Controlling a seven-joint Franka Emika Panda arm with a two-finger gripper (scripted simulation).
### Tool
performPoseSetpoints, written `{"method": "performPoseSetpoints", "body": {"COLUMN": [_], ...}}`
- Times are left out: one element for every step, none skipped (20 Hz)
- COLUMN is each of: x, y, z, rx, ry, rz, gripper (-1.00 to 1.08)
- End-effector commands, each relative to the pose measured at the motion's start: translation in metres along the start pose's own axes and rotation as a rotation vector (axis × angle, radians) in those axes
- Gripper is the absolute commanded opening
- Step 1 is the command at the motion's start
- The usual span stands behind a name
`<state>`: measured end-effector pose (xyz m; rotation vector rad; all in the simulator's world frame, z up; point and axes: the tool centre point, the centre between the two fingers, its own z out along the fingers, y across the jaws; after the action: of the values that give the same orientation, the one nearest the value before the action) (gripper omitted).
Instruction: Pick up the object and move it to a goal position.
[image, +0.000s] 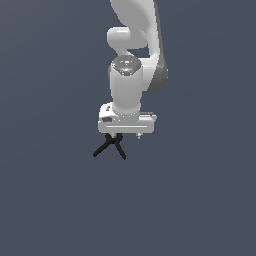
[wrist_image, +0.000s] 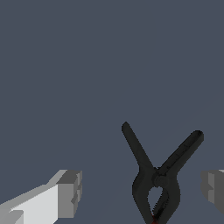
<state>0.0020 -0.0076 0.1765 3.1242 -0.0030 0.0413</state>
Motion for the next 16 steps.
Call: {"method": "performPoseSetpoints", "body": {"x": [0.000,0.000,0.000,-0.001,-0.001,-0.001,-0.001,-0.001,-0.001,-0.001,-0.001,-0.001,-0.001,-0.001,-0.001,-0.001], "y": [0.000,0.000,0.000,-0.001,-0.002,-0.002,-0.002,-0.003,-0.003,-0.002,-0.001,0.000,0.001,0.002,0.004,0.006], "z": [0.000,0.000,-0.001,-0.001,-0.002,-0.003,-0.004,-0.004,-0.004,-0.003,-0.002,-0.001,0.000,0.002,0.005,0.007], "rx": [0.000,0.000,0.002,0.004,0.006,0.008,0.009,0.009,0.009,0.008,0.008,0.007,0.006,0.005,0.003,0.002], "ry": [0.000,0.000,0.000,0.000,0.000,-0.001,-0.001,-0.001,-0.001,-0.001,0.000,0.001,0.003,0.005,0.007,0.010], "rz": [0.000,0.000,-0.002,-0.004,-0.006,-0.009,-0.011,-0.012,-0.011,-0.009,-0.005,0.001,0.009,0.018,0.029,0.041], "gripper": [0.28,0.28,0.28,0.28,0.28,0.28,0.28,0.28,0.28,0.28,0.28,0.28,0.28,0.28,0.28,0.28]}}
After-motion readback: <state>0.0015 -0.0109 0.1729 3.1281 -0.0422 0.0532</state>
